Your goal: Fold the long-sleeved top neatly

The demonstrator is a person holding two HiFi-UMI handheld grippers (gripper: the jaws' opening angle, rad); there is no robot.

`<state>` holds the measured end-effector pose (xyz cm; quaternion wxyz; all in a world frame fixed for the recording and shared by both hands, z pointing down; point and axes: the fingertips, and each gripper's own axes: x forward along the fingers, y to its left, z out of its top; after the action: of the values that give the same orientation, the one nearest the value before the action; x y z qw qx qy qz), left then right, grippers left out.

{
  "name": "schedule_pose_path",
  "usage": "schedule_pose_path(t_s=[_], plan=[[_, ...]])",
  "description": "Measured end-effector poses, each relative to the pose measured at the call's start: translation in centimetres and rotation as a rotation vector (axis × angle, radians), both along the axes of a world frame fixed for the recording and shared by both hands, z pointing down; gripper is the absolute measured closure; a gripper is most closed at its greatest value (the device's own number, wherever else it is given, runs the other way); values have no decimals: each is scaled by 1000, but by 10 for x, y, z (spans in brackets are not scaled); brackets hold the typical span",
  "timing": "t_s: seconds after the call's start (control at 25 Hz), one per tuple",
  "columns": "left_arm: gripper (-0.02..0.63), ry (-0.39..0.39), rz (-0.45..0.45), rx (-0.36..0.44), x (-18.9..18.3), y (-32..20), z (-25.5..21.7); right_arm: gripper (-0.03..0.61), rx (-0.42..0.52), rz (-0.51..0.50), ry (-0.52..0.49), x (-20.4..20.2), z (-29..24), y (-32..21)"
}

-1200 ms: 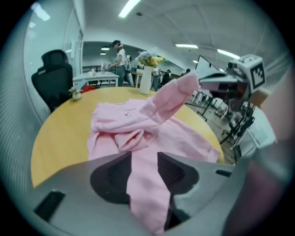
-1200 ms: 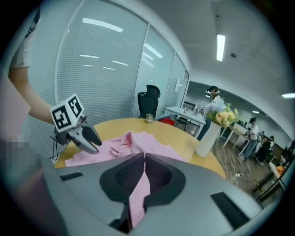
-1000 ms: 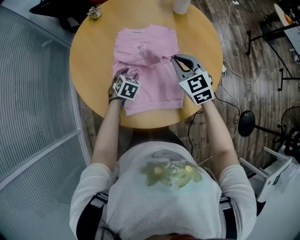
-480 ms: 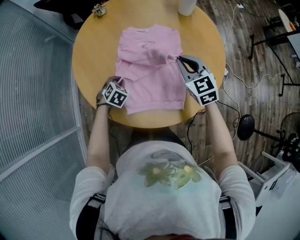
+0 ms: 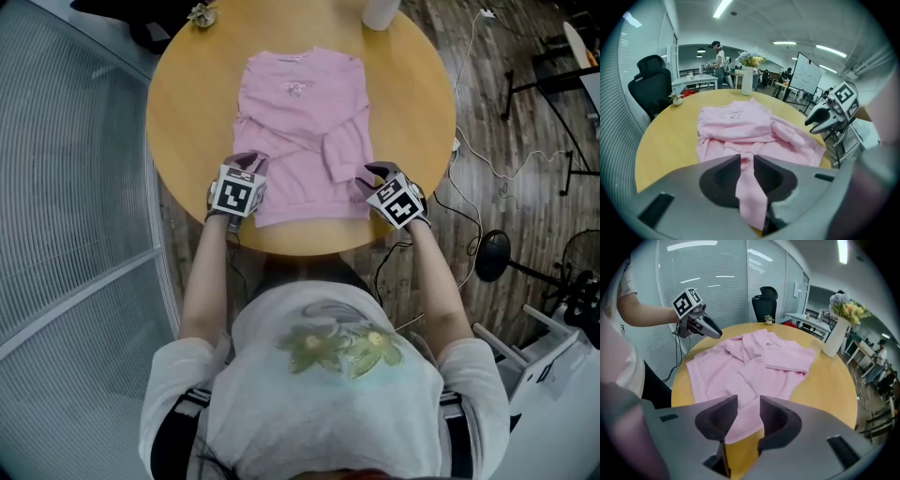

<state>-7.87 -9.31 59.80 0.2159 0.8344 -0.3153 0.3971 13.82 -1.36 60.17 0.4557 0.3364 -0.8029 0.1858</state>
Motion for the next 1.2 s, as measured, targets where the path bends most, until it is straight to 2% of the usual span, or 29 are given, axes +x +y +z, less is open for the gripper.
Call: schedule_pose_path(t_s=[0.16,0.24,0.32,0.44,0.52,0.56,0.6,0.64,0.76,0.92,1.0,1.08,1.2], plan=[[545,87,55,-36,54,12,-12,436,-2,73,-71,6,-2,-3],[530,138,85,-99,90,25,-11,436,-6,142,-139,10,-1,-12],[487,171,100,-186,124,38,-1,436,-20,211,-205,12,1,-24],[469,200,31,-293,156,46,24,437,-71,249,-250,10,14,-33],[472,271,-45,-379,169,50,33,437,-109,262,-270,10,25,-35],[499,310,-72,-421,174,53,34,437,-124,272,-282,12,30,-36],[573,340,-88,-453,175,57,33,436,-138,283,-294,14,33,-38],[595,357,-96,-475,175,62,31,437,-151,291,-304,16,36,-38],[595,340,-98,-507,164,75,29,437,-190,274,-332,11,41,-42],[595,254,-137,-544,146,88,43,441,-269,190,-358,-15,52,-37],[595,236,-173,-563,141,92,49,515,-294,137,-335,-23,56,-29],[595,268,-206,-567,141,93,44,545,-270,92,-320,-27,50,-29],[595,399,-230,-531,152,88,10,554,-155,94,-372,-20,10,-44]])
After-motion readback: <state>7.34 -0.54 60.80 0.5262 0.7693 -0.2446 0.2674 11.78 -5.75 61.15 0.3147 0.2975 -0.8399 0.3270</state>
